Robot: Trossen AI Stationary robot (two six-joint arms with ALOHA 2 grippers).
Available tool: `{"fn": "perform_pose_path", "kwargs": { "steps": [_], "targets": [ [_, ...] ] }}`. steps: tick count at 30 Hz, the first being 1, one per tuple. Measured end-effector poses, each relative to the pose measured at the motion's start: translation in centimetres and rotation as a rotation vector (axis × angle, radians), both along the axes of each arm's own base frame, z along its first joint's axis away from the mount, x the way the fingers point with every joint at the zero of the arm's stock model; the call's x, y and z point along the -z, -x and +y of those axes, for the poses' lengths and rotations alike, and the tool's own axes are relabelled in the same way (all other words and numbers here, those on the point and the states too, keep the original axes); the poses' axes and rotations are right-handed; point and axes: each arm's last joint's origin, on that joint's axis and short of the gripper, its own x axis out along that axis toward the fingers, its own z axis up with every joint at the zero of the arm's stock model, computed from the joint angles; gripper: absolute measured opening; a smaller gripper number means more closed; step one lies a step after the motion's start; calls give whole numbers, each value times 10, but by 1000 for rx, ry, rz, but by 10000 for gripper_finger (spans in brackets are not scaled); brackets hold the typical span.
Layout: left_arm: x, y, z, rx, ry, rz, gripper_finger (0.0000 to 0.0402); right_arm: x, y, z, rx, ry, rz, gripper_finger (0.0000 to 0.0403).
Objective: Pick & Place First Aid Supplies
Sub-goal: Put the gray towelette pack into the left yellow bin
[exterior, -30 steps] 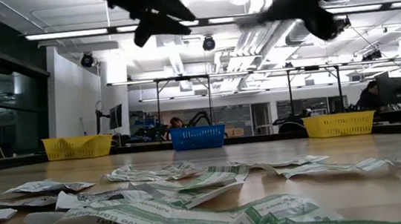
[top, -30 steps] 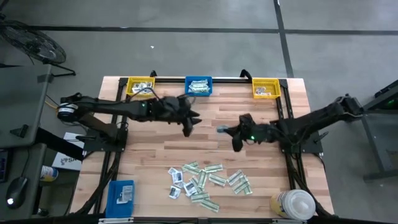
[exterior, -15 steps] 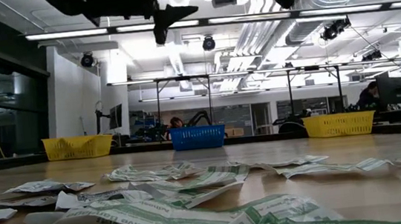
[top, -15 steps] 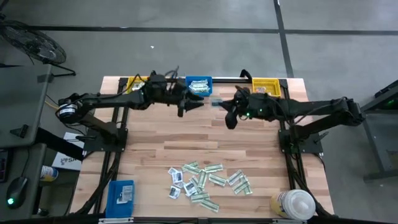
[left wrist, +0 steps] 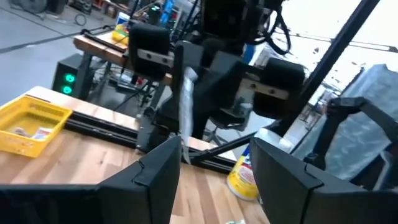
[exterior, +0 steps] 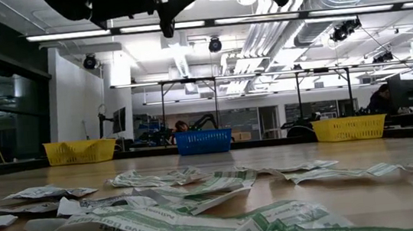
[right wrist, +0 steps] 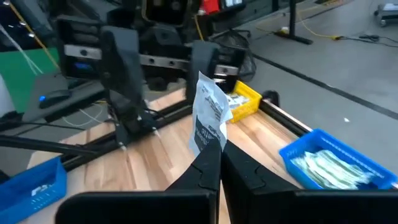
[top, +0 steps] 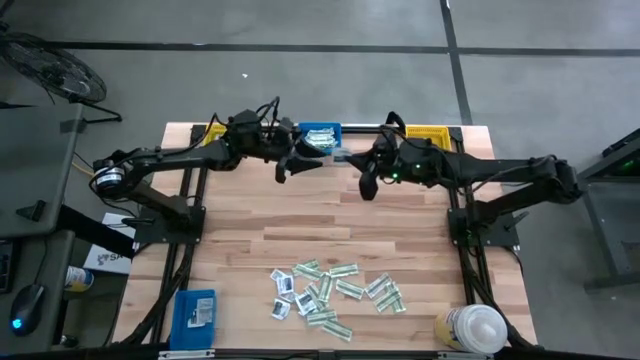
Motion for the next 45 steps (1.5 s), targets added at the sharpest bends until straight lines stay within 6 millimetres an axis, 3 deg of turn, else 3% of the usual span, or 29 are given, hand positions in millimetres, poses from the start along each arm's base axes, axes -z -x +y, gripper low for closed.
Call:
{"fn": "perform_pose_path", "kwargs": {
  "steps": [11, 18, 22, 30, 38, 45],
  "targets": [
    [1, 0, 1, -44, -23, 6, 191, 19, -29, -2, -18, -11, -13, 0],
    [4, -1, 2, -70, -12, 36, 188, 18, -31, -6, -14, -7, -36, 0],
    [4, -1, 3, -97, -11, 36, 151, 19, -31, -7, -21, -10, -32, 0],
    [6, -1, 3, -98, -5, 57, 11, 19, -31, -8, -24, -11, -33, 0],
    [6, -1, 3, -106, -12, 56, 4, 18, -31, -8, -21, -8, -42, 10],
    [7, -1, 3, -109, -25, 65, 2, 17, -31, -8, -27, -44, -57, 93]
  ]
}}
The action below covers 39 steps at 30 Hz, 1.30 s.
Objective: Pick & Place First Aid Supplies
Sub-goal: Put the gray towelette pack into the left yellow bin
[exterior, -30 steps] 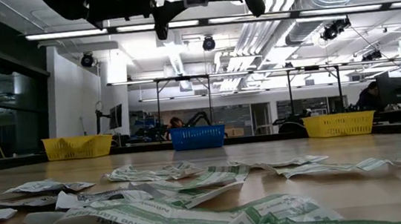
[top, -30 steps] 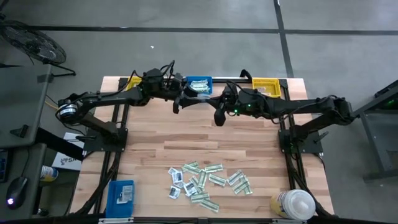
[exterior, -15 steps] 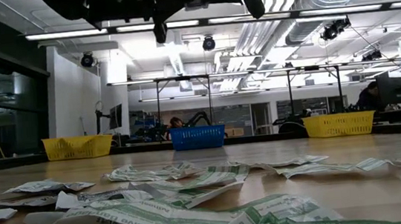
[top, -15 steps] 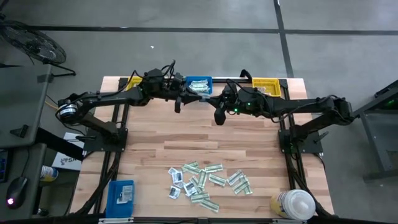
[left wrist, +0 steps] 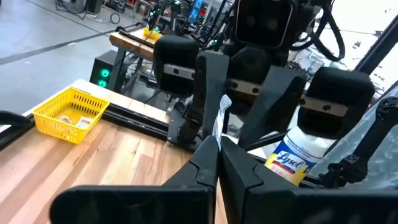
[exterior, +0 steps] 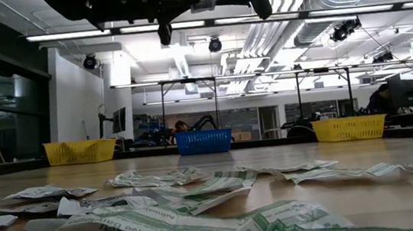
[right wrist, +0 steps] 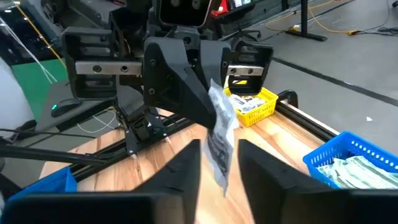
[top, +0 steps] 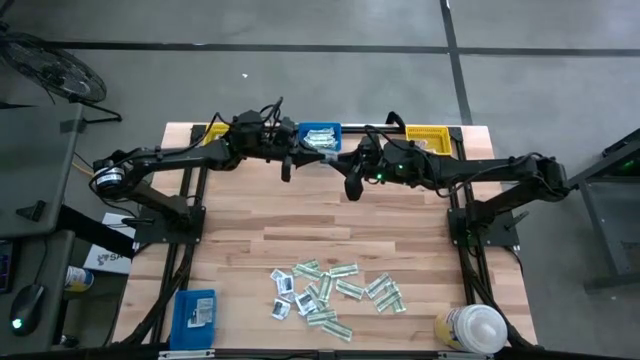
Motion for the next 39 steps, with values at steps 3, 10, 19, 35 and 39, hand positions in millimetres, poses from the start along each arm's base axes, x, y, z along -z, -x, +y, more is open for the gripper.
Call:
{"fn": "perform_pose_path", "kwargs": {
  "steps": [3, 10, 19, 35, 39],
  "targets": [
    [0, 5, 5, -25, -2, 26, 1, -3, 4, -1, 12, 1, 5, 133],
    [-2, 40, 24, -231, -55, 190, 1, -15, 28, -2, 147, 29, 41, 181],
    [14, 97, 45, -600, -50, 600, 0, -19, 42, -3, 243, 56, 83, 184],
    [44, 158, 77, -1201, 220, 996, 0, -17, 45, -15, 328, 59, 104, 185],
    [56, 161, 91, -1220, 265, 1052, 0, -17, 46, -18, 343, 42, 97, 185]
  ]
}}
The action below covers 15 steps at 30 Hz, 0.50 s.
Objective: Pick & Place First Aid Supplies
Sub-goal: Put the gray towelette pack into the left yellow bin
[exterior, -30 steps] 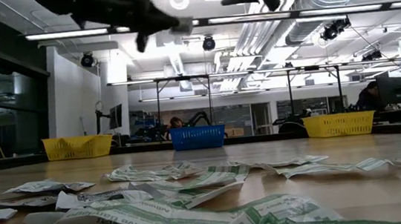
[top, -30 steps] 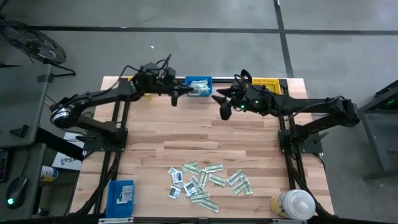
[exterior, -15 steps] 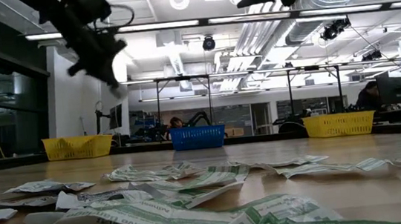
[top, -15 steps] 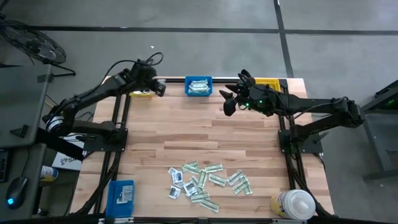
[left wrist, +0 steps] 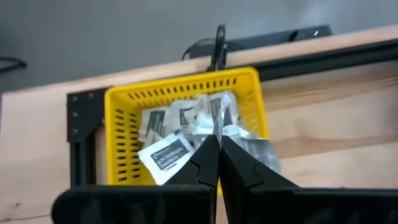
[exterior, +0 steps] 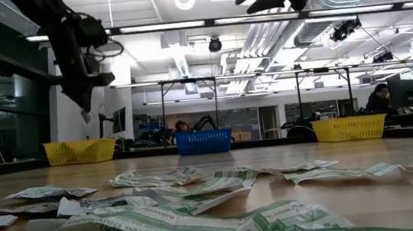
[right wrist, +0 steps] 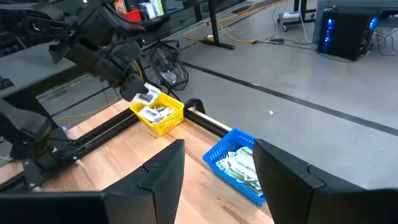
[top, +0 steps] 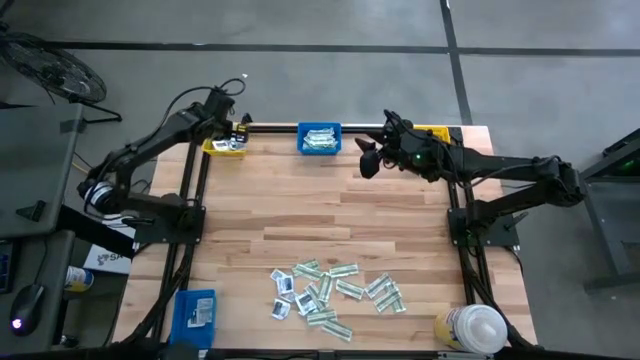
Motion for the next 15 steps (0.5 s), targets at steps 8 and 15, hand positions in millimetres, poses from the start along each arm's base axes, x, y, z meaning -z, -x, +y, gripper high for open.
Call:
{"fn": "perform_pose_path", "kwargs": {
  "steps": [8, 15],
  "targets": [
    [24, -13, 18, 31, 79, -34, 0, 4, 1, -1, 4, -26, 29, 185],
    [33, -18, 24, 30, 109, -55, 0, 7, 2, 0, -4, -54, 53, 185]
  ]
}}
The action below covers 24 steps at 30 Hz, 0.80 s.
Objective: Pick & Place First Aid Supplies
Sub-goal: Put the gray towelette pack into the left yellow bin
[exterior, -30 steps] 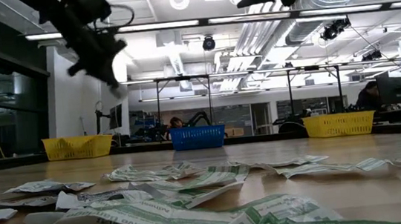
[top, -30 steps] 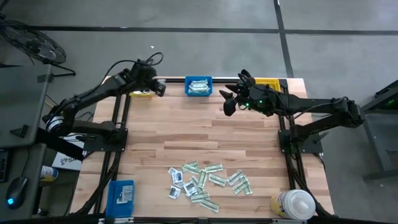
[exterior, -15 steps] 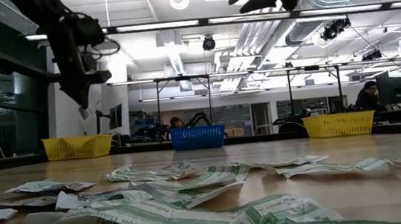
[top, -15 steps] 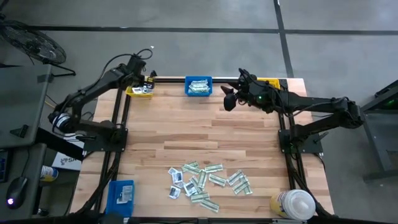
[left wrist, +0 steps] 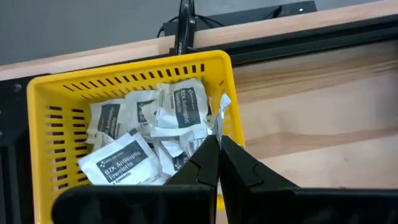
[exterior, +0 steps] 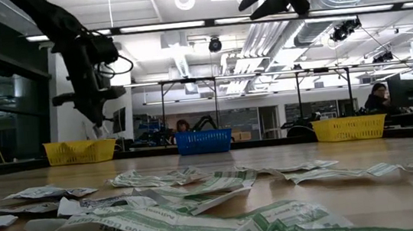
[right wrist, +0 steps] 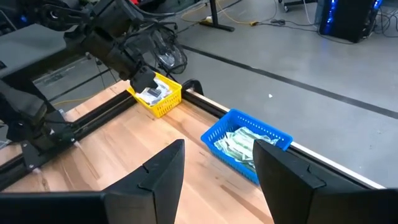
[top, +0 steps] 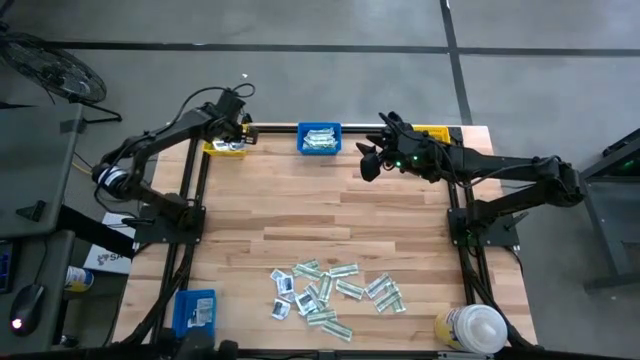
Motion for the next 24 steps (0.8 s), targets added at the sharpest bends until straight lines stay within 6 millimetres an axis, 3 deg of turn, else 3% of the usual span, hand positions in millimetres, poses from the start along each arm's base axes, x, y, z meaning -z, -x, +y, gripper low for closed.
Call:
{"fn": "perform_pose_path", "kwargs": {
  "steps": [9, 19, 24],
  "targets": [
    [15, -1, 6, -42, 6, 109, 0, 0, 0, 0, 0, -1, 5, 185],
    [17, 2, 7, -82, -18, 211, 1, 1, 0, 0, -4, -2, 8, 185],
    [18, 3, 5, -84, -5, 225, 22, 2, 0, 1, -11, -7, 17, 185]
  ]
}}
